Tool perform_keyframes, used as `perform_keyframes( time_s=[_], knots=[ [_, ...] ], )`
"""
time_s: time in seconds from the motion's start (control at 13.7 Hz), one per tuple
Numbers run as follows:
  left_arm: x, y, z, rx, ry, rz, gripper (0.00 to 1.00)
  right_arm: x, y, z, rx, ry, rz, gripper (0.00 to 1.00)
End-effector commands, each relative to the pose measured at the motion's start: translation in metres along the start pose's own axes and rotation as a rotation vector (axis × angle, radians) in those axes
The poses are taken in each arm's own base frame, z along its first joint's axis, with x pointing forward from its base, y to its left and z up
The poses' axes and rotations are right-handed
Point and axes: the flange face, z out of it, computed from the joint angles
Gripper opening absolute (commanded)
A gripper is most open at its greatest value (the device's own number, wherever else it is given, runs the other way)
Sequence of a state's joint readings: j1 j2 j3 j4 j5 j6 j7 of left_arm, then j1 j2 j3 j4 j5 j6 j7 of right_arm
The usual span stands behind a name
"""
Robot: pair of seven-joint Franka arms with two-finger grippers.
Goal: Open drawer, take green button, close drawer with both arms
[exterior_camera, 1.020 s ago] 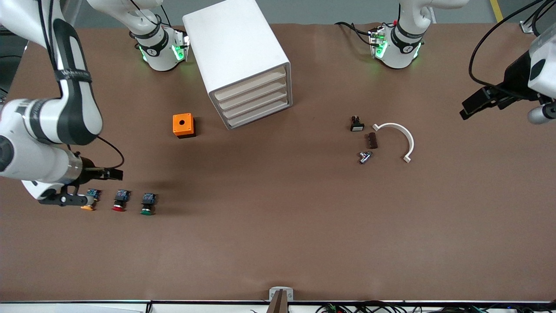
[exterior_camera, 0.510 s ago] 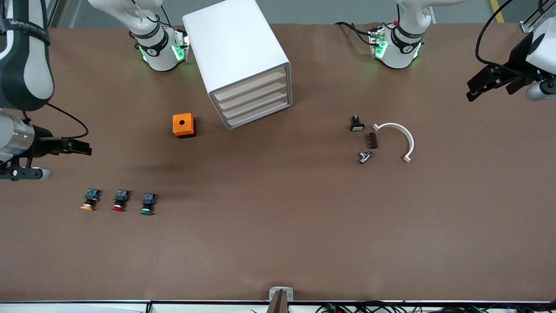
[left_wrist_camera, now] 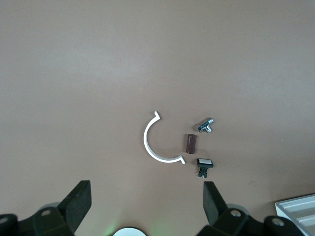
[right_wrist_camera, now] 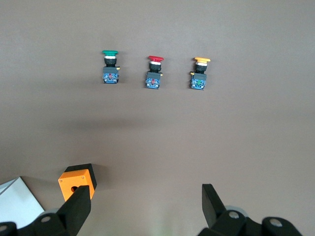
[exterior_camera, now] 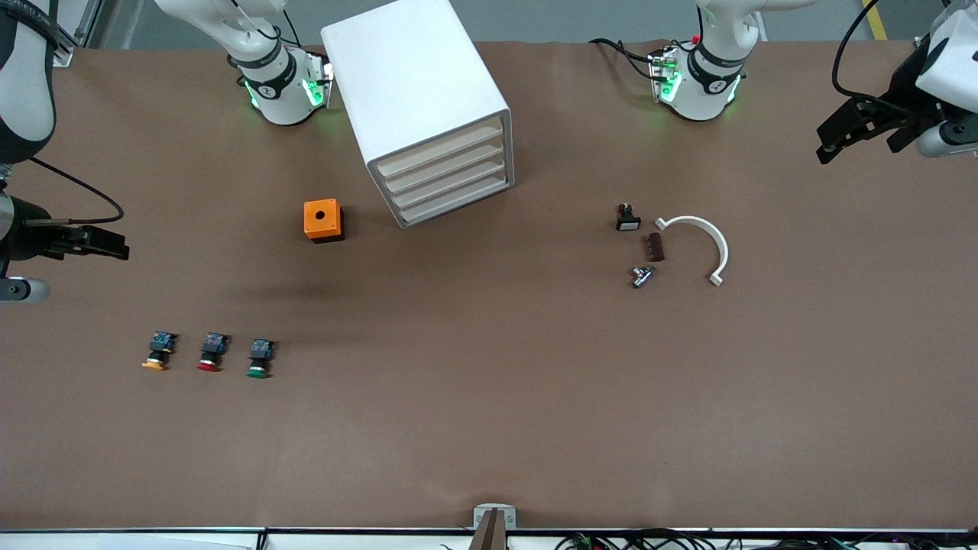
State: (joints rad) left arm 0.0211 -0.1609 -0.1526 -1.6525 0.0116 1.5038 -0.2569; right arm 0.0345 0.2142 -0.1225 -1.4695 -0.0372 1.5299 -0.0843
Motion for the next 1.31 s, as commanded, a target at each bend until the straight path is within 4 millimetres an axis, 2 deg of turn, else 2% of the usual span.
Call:
perform_keyframes(
  time_s=[0.0, 0.44, 0.58, 0.87, 1.09, 1.24],
  knots=[
    [-0.015, 0.008, -0.006, 0.024, 0.009, 0.037, 1.00, 0.002, 0.001, -0.004, -0.004, 0.003, -0.008, 1.00],
    [-0.024, 0.005, -0.002, 0.023, -0.002, 0.029, 1.00, 0.003, 0.004, -0.005, -0.015, 0.008, -0.003, 1.00],
    [-0.023, 0.001, -0.001, 0.019, -0.004, 0.019, 1.00, 0.003, -0.004, -0.030, -0.027, 0.054, -0.005, 1.00],
    [-0.022, 0.000, 0.003, 0.020, -0.012, 0.017, 1.00, 0.000, 0.003, -0.046, -0.006, 0.087, 0.003, 1.00],
    [-0.024, -0.002, 0.008, 0.024, -0.024, 0.015, 1.00, -0.005, -0.001, -0.057, 0.045, 0.110, 0.046, 1.00],
    [-0.025, -0.002, 0.011, 0.026, -0.028, 0.014, 1.00, -0.017, -0.002, -0.071, 0.035, 0.126, 0.067, 1.00]
  ],
)
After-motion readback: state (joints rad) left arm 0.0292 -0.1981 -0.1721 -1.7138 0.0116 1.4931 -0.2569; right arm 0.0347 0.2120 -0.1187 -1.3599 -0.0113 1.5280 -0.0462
